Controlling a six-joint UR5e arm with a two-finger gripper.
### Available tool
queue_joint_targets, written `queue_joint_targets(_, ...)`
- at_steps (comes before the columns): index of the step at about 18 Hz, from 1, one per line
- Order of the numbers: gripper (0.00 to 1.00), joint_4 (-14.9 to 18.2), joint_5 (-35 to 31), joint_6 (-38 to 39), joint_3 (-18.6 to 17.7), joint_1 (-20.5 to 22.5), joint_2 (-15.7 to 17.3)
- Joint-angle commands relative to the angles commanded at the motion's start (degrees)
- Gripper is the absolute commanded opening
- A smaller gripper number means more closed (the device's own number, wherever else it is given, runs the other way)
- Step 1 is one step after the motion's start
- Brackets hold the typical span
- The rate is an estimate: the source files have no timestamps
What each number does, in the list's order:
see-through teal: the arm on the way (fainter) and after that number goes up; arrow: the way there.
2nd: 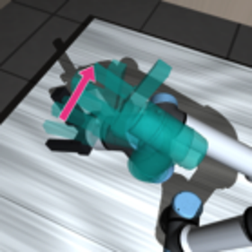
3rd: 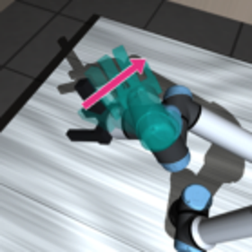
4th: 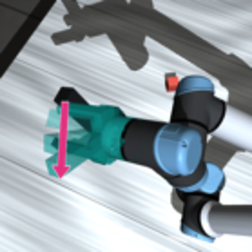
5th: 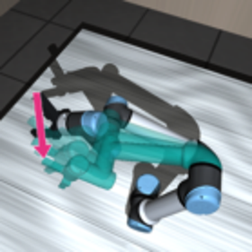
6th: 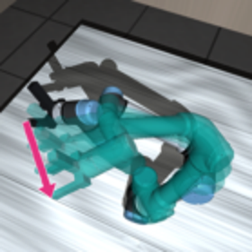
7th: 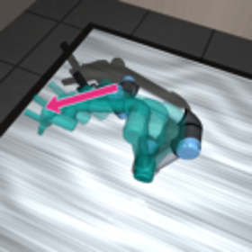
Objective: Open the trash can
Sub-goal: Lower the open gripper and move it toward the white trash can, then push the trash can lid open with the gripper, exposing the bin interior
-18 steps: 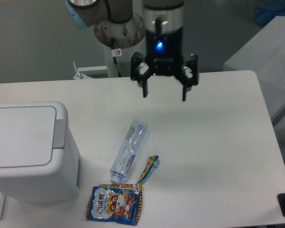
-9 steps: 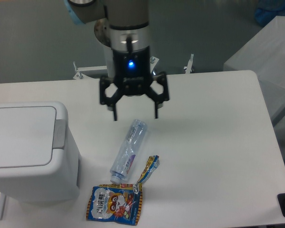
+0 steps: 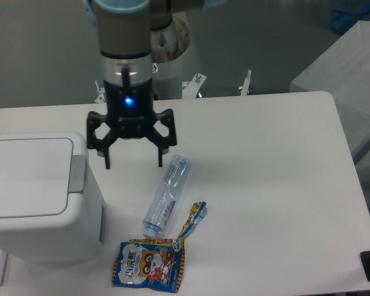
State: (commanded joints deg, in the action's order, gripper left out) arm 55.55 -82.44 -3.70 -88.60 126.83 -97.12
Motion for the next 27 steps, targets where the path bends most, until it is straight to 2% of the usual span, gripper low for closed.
queue_joint_targets(6,1.0,0.0,-0.17,1.41,-0.09,-1.58,-0.88)
queue_joint_targets(27,1.0,0.0,-0.09,2.91,-0.26,-2.2,-2.02)
